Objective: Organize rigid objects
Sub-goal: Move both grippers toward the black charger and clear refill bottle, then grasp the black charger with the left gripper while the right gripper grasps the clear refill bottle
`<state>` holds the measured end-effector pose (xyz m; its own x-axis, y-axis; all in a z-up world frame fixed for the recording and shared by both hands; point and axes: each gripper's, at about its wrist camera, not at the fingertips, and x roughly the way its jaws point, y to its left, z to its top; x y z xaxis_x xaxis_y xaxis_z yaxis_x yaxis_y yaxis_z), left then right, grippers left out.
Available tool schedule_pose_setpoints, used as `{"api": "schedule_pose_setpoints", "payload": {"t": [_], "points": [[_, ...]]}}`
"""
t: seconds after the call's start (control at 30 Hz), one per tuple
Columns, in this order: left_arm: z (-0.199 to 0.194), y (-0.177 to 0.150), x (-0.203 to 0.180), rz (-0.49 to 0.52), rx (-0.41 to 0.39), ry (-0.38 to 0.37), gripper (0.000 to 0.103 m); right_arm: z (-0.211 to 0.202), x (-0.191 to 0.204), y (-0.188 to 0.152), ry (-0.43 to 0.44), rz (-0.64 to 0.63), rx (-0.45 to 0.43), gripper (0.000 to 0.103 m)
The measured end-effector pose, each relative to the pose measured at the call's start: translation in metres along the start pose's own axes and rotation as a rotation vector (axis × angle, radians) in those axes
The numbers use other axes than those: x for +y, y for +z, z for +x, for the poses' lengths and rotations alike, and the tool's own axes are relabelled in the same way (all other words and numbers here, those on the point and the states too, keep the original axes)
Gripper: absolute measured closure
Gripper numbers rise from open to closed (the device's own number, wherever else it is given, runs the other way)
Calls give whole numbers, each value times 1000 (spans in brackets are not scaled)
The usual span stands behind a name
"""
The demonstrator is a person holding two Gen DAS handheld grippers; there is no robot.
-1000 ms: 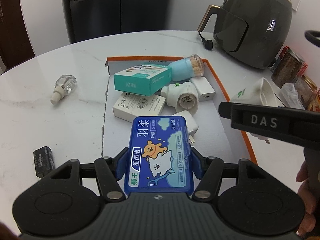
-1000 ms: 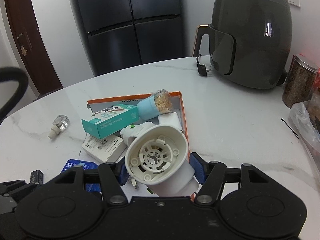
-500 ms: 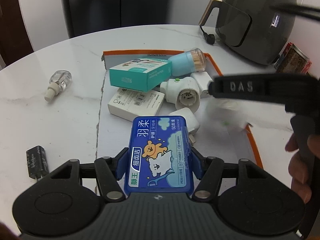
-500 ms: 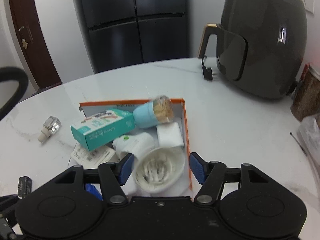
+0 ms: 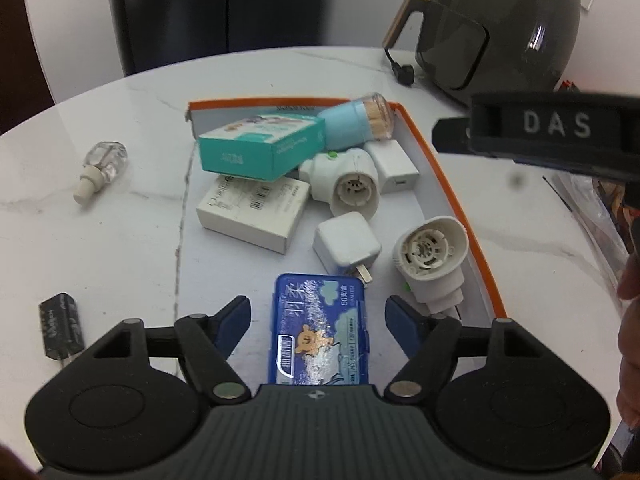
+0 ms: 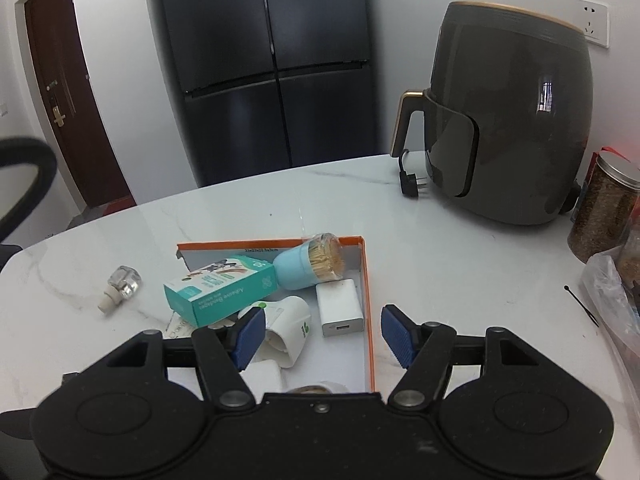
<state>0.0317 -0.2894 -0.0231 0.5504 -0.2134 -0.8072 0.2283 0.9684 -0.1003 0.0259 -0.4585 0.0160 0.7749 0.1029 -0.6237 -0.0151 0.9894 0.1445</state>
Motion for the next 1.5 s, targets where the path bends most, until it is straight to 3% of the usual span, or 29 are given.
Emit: {"api": "schedule_pose_setpoints", "payload": {"t": [0.17,0.3,0.47,0.6,0.93,0.97,1.03,1.07,1.27,1.5], "points": [[-18,-4,22,-46,-45,47,25,-9,13,-2,25,-8,-7,25],[-30,-13,54,-111,-75,137,23,-12,32,-6,59,-27,-4,25],[-28,-25,105,-231,-53,289,23,-14,60,-11,108,-53,3,25],[-16,-29,132,-274,-22,338,25,-13,81,-16,142,-85,16,25],[16,-31,160,-269,-25,302,40,2,122,-26,175,-131,55,25],[17,-30,161,-251,-34,299,45,4,126,-26,175,-132,60,25],[16,-30,164,-230,-58,286,64,10,134,-27,175,-136,71,25],[15,-29,166,-223,-61,286,67,14,138,-27,174,-138,76,25],[7,-31,201,-261,-64,242,67,45,169,-19,192,-128,108,25],[-19,-40,246,-297,-77,248,67,116,217,3,210,-35,178,19]]}}
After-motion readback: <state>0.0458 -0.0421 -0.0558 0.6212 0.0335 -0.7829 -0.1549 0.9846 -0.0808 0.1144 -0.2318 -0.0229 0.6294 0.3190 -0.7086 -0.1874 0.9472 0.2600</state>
